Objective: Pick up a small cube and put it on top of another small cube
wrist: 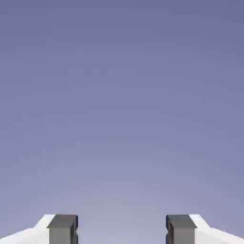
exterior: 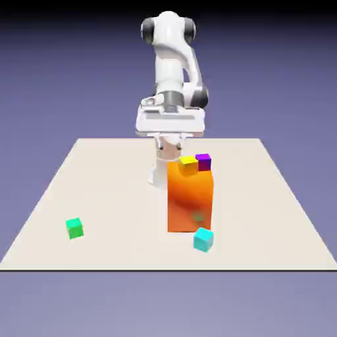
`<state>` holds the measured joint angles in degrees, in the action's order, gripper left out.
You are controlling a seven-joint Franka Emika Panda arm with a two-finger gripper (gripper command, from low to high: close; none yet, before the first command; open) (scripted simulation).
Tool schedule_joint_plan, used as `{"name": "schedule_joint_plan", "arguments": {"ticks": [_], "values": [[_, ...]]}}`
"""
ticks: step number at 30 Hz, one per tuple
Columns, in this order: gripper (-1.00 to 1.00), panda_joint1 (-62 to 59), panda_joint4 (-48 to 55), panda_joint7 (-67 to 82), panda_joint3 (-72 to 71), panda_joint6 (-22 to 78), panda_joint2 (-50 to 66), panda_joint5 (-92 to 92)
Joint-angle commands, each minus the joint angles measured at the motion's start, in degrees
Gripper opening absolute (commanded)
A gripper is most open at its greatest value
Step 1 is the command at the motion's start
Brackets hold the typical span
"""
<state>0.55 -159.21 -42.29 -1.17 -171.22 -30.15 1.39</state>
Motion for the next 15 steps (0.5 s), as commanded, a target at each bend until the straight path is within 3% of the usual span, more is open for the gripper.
{"name": "schedule_joint_plan", "arguments": {"ticks": [1, 15], "values": [[0.0, -0.12, 1.49, 0.14, -0.97, 2.31, 2.08, 1.16], [0.0, -1.75, 22.29, 2.07, -14.52, 34.61, 31.15, 17.34]]}}
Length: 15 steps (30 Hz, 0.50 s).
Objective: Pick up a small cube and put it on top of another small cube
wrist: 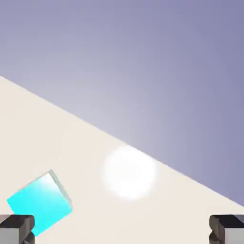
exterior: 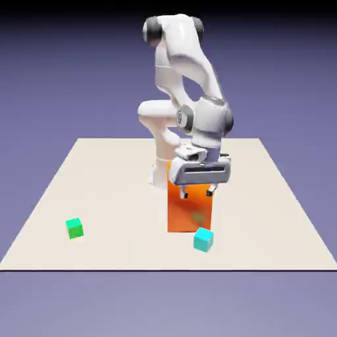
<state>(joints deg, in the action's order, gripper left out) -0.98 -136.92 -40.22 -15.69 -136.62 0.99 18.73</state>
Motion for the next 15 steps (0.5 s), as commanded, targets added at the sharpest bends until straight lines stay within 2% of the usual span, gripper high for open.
{"name": "schedule_joint_plan", "arguments": {"ticks": [1, 15], "values": [[0.0, -0.33, 1.49, 0.14, -0.97, 2.31, 2.08, 1.16], [0.0, -1.97, 22.29, 2.07, -14.52, 34.61, 31.15, 17.34]]}}
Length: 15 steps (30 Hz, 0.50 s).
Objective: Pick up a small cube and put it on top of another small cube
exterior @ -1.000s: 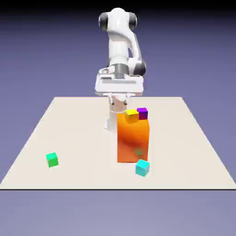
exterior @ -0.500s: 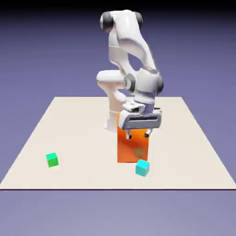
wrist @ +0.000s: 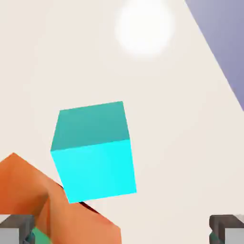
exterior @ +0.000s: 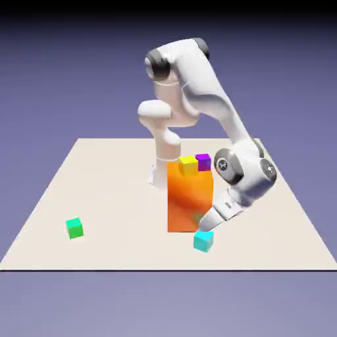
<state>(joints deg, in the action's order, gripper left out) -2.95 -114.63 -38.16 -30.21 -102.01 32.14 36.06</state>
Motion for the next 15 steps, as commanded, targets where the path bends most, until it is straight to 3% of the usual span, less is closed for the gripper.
{"name": "schedule_joint_plan", "arguments": {"ticks": [1, 5, 8, 9, 15], "values": [[0.0, -0.12, 1.49, 0.14, -0.97, 2.31, 2.08, 1.16], [0.0, -0.38, 4.83, 0.45, -3.15, 7.51, 6.75, 3.76], [0.0, -1.82, 0.29, -2.17, -0.34, 0.63, 10.05, 7.94], [-1.0, -1.82, 0.29, -2.17, -0.34, 0.63, 10.05, 7.95], [-1.0, 0.85, 5.29, 4.13, -1.45, 6.99, 2.71, -0.01]]}}
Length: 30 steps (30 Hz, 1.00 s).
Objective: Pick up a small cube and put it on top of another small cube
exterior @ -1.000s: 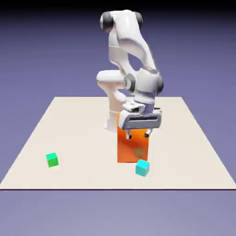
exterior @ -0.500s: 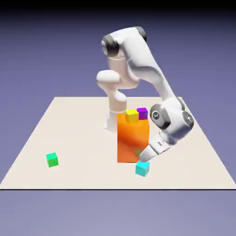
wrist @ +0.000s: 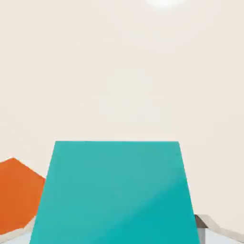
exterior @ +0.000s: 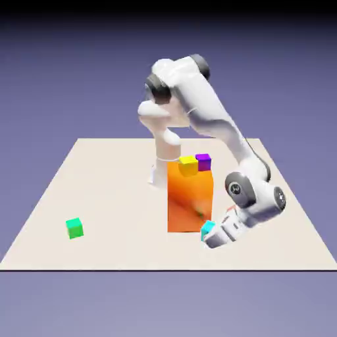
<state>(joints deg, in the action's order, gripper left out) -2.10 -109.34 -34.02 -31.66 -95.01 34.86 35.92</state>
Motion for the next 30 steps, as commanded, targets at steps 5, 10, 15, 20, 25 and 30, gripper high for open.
{"name": "schedule_joint_plan", "arguments": {"ticks": [5, 10, 15, 20, 25, 30], "values": [[-1.0, 2.05, -2.31, 0.61, 5.12, 4.81, -10.38, -8.46], [-1.0, 3.86, -5.35, -0.61, 10.4, 10.92, -20.77, -16.82], [-1.0, 5.67, -8.39, -1.83, 15.68, 17.03, -31.15, -25.17], [-1.0, 7.49, -11.42, -3.02, 20.96, 23.13, -41.55, -33.55], [-1.0, 7.02, -18.44, -5.27, 21.05, 19.82, -42.59, -32.86], [1.0, 6.98, -24.01, -5.16, 21.2, 15.65, -44.02, -32.93]]}}
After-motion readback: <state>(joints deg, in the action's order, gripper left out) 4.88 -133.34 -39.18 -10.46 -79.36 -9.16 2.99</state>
